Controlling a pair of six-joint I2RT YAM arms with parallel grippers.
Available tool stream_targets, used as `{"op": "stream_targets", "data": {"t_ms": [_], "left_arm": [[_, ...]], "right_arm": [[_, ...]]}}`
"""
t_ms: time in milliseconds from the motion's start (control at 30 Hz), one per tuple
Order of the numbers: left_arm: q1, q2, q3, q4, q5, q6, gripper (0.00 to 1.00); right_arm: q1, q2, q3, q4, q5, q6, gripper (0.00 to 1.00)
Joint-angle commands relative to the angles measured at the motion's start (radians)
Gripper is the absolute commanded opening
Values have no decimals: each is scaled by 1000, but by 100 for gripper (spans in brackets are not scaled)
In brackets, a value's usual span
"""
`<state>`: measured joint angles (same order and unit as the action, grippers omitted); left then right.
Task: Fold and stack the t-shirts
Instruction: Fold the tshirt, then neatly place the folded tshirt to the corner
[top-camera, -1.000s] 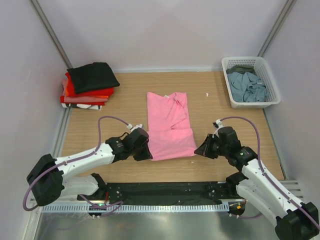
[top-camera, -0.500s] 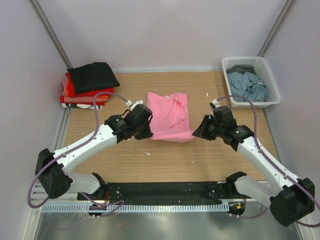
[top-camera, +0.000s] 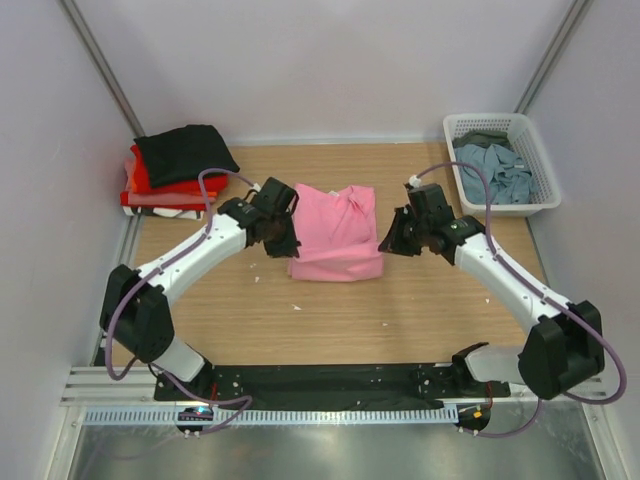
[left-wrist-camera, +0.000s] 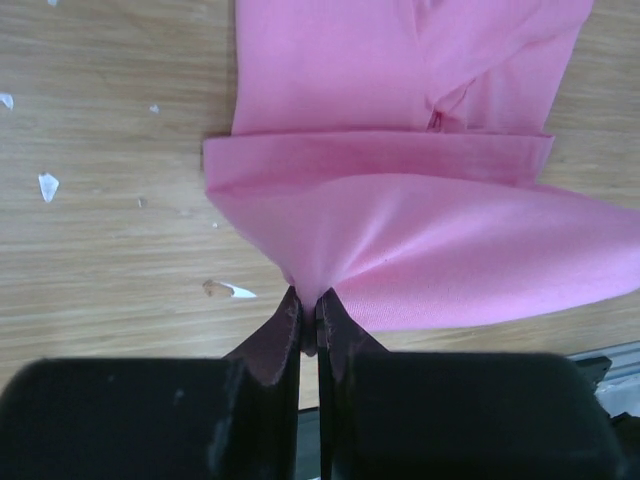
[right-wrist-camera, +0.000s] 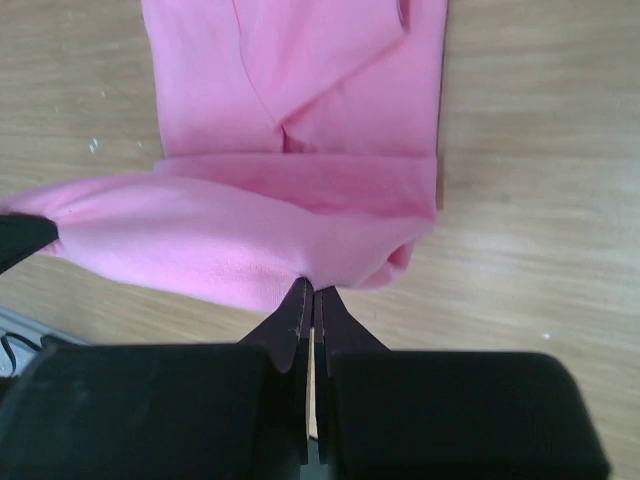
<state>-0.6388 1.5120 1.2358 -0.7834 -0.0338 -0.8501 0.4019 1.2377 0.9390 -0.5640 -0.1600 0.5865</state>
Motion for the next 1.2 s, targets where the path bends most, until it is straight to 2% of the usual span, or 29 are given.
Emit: {"op": "stream_targets", "data": {"t_ms": [0, 100, 133, 167, 233, 267, 300, 333, 367, 400, 467, 500, 567, 600, 633, 733, 867, 1000, 1167], "left_arm": [[80, 52, 97, -23, 84, 69, 5], [155, 176, 243, -60, 138, 111, 5], [198, 219, 372, -82, 149, 118, 5], [220, 326, 440, -99, 164, 131, 5], [286, 448, 607, -137, 207, 146, 14], [307, 605, 768, -140, 248, 148, 23], [348, 684, 871, -149, 341, 146, 53], [367, 782, 972, -180, 374, 135, 59], [382, 866, 1192, -224, 397, 125, 63], [398, 1007, 1278, -285, 470, 118, 65], [416, 1071, 1387, -327, 473, 117, 66], [418, 1042, 1349, -326, 462, 121, 66], [416, 937, 1164, -221, 446, 134, 67], [418, 876, 945, -66, 440, 129, 69], [418, 764, 868, -3, 419, 126, 71], [418, 651, 690, 120, 414, 140, 73], [413, 634, 608, 160, 404, 181, 72], [407, 659, 562, 214, 411, 190, 71], [401, 729, 612, 246, 373, 212, 69]], "right_arm": [[-18, 93, 169, 13, 63, -54, 1], [-66, 267, 333, 19, 83, -63, 1], [-83, 367, 384, 27, 80, -63, 1], [-122, 440, 449, 23, 70, -60, 1], [-156, 570, 680, 10, 51, -39, 1], [-184, 733, 777, -26, 28, -46, 30], [-187, 812, 990, -65, 52, -48, 54], [-195, 906, 1105, -98, 45, -56, 73], [-198, 1043, 1206, -172, 24, -60, 86], [-201, 1115, 1411, -233, 17, -57, 88], [-195, 1177, 1524, -303, -15, -80, 90], [-189, 1133, 1446, -271, -12, -91, 90], [-179, 1012, 1239, -155, -13, -94, 91], [-179, 890, 1014, -13, -16, -88, 91], [-179, 826, 918, 43, -12, -80, 92], [-179, 677, 668, 145, -13, -77, 92], [-178, 576, 450, 188, -33, -71, 92], [-178, 496, 309, 205, -59, -71, 92], [-173, 324, 149, 205, -102, -88, 92]]}}
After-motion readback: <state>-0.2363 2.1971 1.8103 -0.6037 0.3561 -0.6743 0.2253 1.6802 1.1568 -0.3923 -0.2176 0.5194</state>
